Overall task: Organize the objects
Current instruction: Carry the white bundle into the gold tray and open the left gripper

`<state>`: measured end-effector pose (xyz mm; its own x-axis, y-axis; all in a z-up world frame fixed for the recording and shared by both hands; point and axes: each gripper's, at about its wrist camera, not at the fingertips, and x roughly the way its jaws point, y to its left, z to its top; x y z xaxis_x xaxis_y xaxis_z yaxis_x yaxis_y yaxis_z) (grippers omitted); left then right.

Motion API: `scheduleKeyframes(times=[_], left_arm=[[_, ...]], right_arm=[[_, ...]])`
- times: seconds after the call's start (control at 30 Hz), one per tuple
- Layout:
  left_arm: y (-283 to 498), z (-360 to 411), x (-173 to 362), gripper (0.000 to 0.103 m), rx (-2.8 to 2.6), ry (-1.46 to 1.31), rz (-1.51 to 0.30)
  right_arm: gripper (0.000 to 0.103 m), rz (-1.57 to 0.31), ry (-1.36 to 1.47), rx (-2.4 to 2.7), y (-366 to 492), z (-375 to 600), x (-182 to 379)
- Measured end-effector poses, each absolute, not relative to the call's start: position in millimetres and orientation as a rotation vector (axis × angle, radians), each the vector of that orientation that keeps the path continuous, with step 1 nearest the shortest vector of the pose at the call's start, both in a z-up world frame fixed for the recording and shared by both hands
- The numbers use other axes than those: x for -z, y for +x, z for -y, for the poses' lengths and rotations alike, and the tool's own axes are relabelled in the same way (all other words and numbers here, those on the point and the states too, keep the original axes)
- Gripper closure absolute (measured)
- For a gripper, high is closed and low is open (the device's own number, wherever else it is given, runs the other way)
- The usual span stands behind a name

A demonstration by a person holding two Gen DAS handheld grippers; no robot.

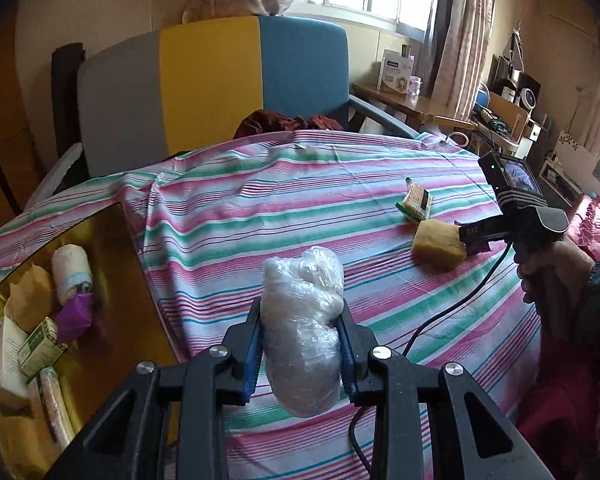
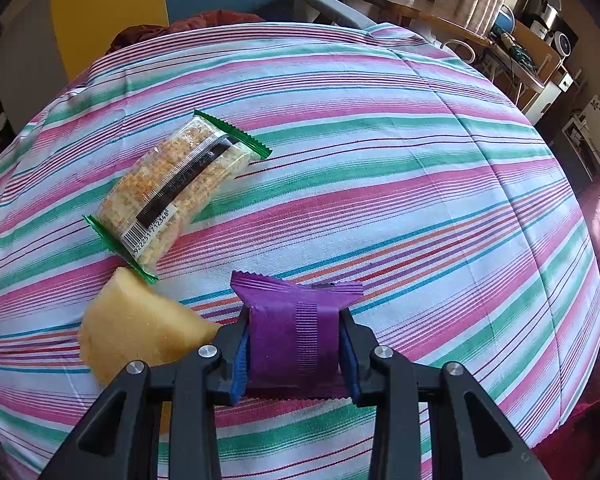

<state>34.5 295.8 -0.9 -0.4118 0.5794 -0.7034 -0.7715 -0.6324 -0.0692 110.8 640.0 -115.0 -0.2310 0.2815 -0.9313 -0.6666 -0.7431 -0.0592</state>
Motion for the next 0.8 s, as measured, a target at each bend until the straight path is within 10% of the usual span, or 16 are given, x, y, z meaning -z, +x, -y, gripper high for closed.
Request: scheduleKeyframes(times=[0.8], left_arm=[[-3.0, -195.4, 1.5, 0.07, -2.248, -0.983, -0.189]], right_arm=[[0.067, -0.421, -1.41, -2.022, 103.6, -618.6, 110.7]])
